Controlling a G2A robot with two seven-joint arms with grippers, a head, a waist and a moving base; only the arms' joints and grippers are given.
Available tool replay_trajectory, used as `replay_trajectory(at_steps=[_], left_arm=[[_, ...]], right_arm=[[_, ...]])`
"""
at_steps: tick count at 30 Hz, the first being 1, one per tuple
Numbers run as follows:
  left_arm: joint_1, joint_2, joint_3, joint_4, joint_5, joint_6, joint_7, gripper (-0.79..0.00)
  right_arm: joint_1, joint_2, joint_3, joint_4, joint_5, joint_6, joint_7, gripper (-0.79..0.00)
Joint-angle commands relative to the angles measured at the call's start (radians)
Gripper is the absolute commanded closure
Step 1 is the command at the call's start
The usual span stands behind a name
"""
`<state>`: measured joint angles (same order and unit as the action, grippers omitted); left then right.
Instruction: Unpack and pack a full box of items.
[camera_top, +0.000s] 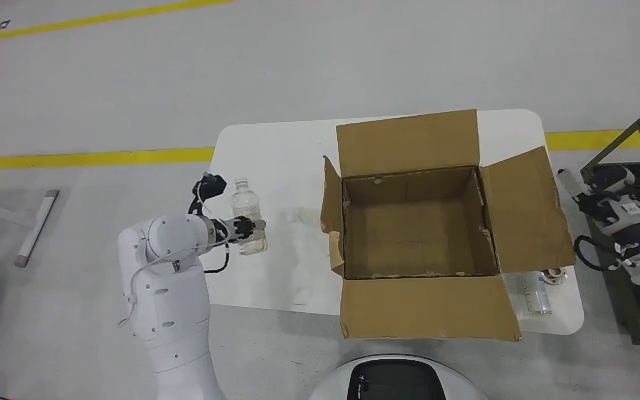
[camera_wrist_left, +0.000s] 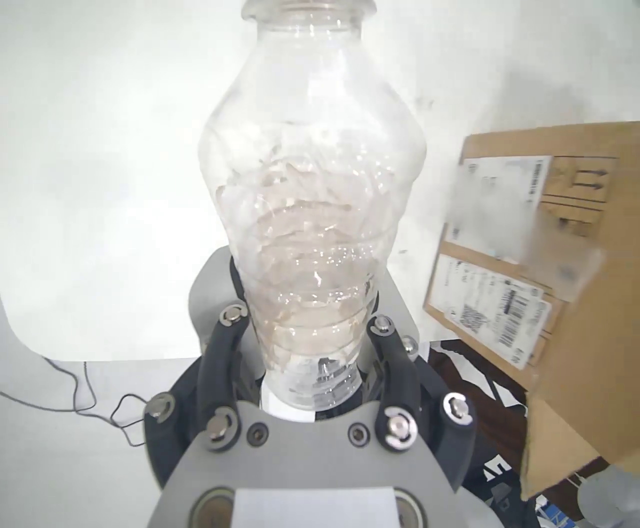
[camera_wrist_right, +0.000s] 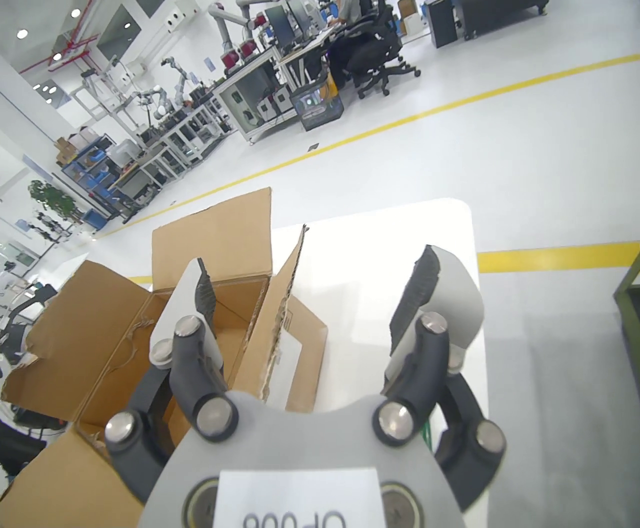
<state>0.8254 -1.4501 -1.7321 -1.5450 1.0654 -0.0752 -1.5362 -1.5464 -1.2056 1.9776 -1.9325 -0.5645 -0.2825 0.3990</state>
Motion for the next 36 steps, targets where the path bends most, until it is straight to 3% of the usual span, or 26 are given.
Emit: replay_trajectory(at_steps=[1,5,11,17,25,36], left_arm=[[-0.008,0.003,0.003,-0.018,-0.022,0.027,0.006,0.0],[-0.04,0.007,0.018,-0.015,-0.069,0.076,0.037,0.0],[-0.069,0.02,0.026,-0.031,-0.094,0.088,0.049,0.0],[-0.114,0.039,-0.017,-0.043,-0.117,0.143,0.043,0.0],[-0.145,0.06,-0.022,-0.093,-0.174,0.161,0.003,0.0],[-0.159,0.098,0.06,-0.18,-0.369,0.181,0.0,0.0]], right_arm=[[-0.006,0.0,-0.015,0.006,-0.006,0.01,0.01,-0.271],[-0.02,-0.002,-0.062,0.008,-0.001,0.019,0.004,0.0],[-0.038,-0.009,-0.131,0.015,0.061,0.026,-0.042,0.0],[-0.056,-0.017,-0.212,-0.017,0.075,0.064,-0.079,0.0],[-0.046,-0.03,-0.338,-0.038,0.046,0.167,-0.139,0.0],[-0.033,-0.044,-0.422,-0.043,0.004,0.32,-0.235,0.0]])
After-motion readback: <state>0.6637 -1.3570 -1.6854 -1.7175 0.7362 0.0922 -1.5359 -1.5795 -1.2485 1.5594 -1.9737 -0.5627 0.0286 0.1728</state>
